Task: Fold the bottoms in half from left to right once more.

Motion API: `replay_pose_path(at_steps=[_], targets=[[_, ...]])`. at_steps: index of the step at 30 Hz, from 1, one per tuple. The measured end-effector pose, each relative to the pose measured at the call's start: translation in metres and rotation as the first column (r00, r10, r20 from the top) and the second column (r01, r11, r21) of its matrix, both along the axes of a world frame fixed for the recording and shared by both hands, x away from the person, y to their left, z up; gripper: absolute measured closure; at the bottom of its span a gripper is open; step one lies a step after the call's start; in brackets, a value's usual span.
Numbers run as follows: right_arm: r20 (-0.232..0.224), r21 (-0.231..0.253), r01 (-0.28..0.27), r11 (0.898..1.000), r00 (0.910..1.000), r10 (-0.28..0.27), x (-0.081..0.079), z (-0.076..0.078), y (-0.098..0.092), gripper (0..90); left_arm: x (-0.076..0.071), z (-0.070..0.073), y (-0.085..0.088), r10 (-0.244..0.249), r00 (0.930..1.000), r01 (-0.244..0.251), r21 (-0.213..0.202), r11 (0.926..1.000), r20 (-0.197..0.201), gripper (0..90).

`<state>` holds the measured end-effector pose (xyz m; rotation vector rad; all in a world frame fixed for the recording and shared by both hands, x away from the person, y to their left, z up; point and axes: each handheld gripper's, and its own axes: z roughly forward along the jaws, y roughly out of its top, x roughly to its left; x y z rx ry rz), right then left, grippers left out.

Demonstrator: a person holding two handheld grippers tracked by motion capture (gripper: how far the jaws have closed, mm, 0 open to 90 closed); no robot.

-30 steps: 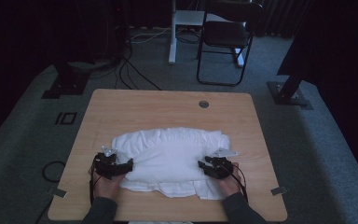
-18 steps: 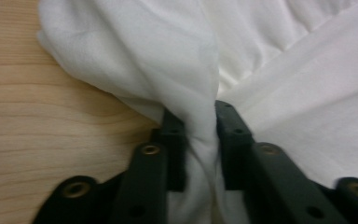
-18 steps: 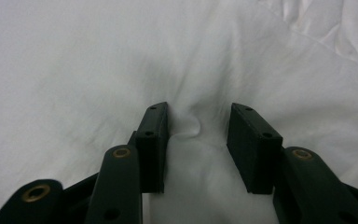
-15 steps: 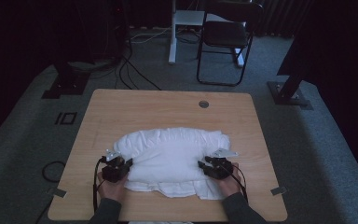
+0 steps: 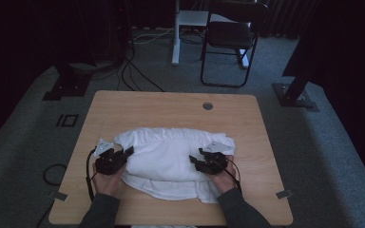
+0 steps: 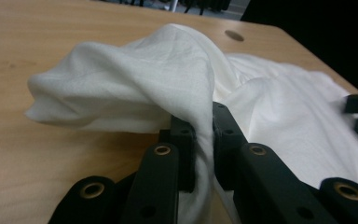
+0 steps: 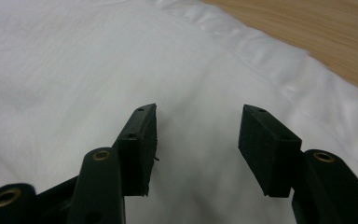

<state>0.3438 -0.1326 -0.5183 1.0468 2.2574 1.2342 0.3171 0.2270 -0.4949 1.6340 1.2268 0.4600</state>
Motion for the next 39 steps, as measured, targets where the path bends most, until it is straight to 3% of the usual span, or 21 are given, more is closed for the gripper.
replay_pose_path(at_steps=[4,6,10,12,16,20,23,26,29,31,33,34,35,39], targets=[[-0.075,-0.026,0.000,1.000,0.9972,-0.002,0.012,-0.018,0.016,46.4,0.000,0.014,-0.002,-0.026,0.9987,0.027,-0.010,0.9996,0.044,82.8],[-0.080,-0.040,-0.003,0.999,0.9968,-0.001,0.015,-0.024,0.021,46.5,0.002,0.024,-0.005,-0.044,0.9967,0.046,-0.020,0.9988,0.068,82.8],[-0.042,-0.105,-0.001,0.995,0.9991,-0.003,0.014,-0.029,0.041,47.0,0.005,0.048,-0.017,-0.096,0.9874,0.102,-0.038,0.9941,0.125,82.9],[-0.043,-0.095,-0.005,0.995,0.9991,0.001,0.017,-0.031,0.049,47.0,0.006,0.057,-0.025,-0.123,0.9815,0.131,-0.046,0.9903,0.147,82.9],[-0.040,-0.091,-0.018,0.996,0.9991,0.014,0.020,-0.031,0.069,47.1,0.008,0.069,-0.045,-0.196,0.9633,0.207,-0.046,0.9772,0.184,82.9],[-0.060,-0.056,-0.078,0.995,0.9954,0.074,0.021,-0.029,0.084,46.4,0.011,0.068,-0.057,-0.221,0.9576,0.232,-0.038,0.9719,0.185,82.8],[-0.071,-0.013,-0.132,0.991,0.9889,0.130,0.017,-0.017,0.074,42.9,0.011,0.065,-0.058,-0.228,0.9569,0.237,-0.026,0.9713,0.179,82.8],[-0.022,0.026,-0.115,0.993,0.9931,0.115,0.008,-0.001,0.047,40.7,0.011,0.064,-0.056,-0.235,0.9566,0.241,-0.014,0.9705,0.172,82.8],[-0.028,-0.039,-0.036,0.999,0.9990,0.035,0.005,-0.002,0.019,39.8,0.011,0.065,-0.056,-0.239,0.9560,0.245,-0.013,0.9695,0.170,82.8],[-0.080,-0.076,-0.021,0.997,0.9967,0.015,0.005,-0.017,0.011,40.2,0.012,0.065,-0.060,-0.250,0.9534,0.257,-0.017,0.9663,0.168,82.8],[-0.124,-0.070,-0.021,0.997,0.9922,0.012,0.007,-0.033,0.014,42.1,0.014,0.065,-0.067,-0.269,0.9483,0.275,-0.012,0.9613,0.168,82.8],[-0.121,-0.071,-0.013,0.997,0.9927,0.005,0.008,-0.040,0.019,41.7,0.014,0.065,-0.072,-0.279,0.9453,0.285,-0.010,0.9585,0.169,82.8],[-0.090,-0.063,-0.003,0.998,0.9959,-0.003,0.008,-0.042,0.023,41.9,0.014,0.065,-0.076,-0.290,0.9421,0.294,0.003,0.9558,0.167,82.8],[-0.096,-0.058,-0.032,0.998,0.9950,0.027,0.017,-0.041,0.043,41.8,0.018,0.062,-0.091,-0.326,0.9338,0.324,0.037,0.9454,0.148,82.7]])
